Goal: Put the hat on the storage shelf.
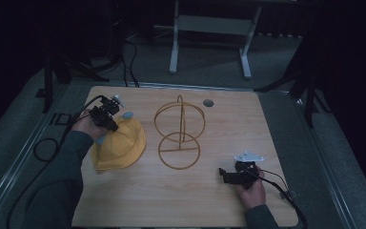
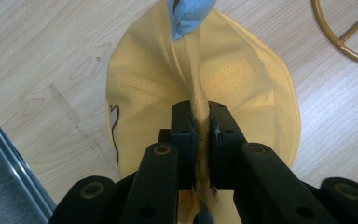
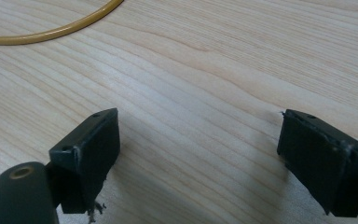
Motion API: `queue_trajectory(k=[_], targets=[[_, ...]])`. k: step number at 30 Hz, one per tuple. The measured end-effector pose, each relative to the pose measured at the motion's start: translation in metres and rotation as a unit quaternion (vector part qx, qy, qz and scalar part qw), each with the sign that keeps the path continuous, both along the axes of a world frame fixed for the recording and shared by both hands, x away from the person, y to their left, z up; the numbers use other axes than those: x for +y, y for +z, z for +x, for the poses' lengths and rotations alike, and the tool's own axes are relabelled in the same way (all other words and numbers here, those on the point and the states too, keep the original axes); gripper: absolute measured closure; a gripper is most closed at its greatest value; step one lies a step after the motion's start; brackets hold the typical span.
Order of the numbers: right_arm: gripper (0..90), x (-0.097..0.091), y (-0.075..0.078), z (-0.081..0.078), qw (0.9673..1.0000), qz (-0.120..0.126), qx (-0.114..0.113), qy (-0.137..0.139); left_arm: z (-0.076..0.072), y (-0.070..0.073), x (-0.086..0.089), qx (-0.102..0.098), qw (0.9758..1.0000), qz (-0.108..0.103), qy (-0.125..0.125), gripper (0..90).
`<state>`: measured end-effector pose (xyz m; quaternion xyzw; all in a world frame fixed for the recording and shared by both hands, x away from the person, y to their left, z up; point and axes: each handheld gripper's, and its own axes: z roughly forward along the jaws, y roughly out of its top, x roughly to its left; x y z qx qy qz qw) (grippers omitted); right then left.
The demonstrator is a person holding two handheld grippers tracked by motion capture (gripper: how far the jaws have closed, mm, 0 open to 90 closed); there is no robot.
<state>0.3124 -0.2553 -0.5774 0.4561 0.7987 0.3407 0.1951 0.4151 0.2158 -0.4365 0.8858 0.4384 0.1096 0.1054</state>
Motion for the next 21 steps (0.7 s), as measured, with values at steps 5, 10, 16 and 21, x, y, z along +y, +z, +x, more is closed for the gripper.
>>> queue_trajectory(k=[5,10,16,21], targets=[[12.8,0.000,0.000,0.000,1.0000,0.000,0.000,0.000,-0.001,0.002,0.000,0.003,1.0000,0.001,-0.003,83.6],[12.8,0.000,0.000,0.000,1.0000,0.000,0.000,0.000,-0.002,0.005,0.001,0.004,1.0000,-0.003,-0.005,83.8],[12.8,0.000,0.000,0.000,1.0000,0.000,0.000,0.000,-0.004,0.011,0.001,0.001,1.0000,-0.005,-0.007,83.9],[12.8,0.000,0.000,0.000,1.0000,0.000,0.000,0.000,-0.006,0.017,0.003,-0.007,0.9999,-0.011,-0.007,83.9]])
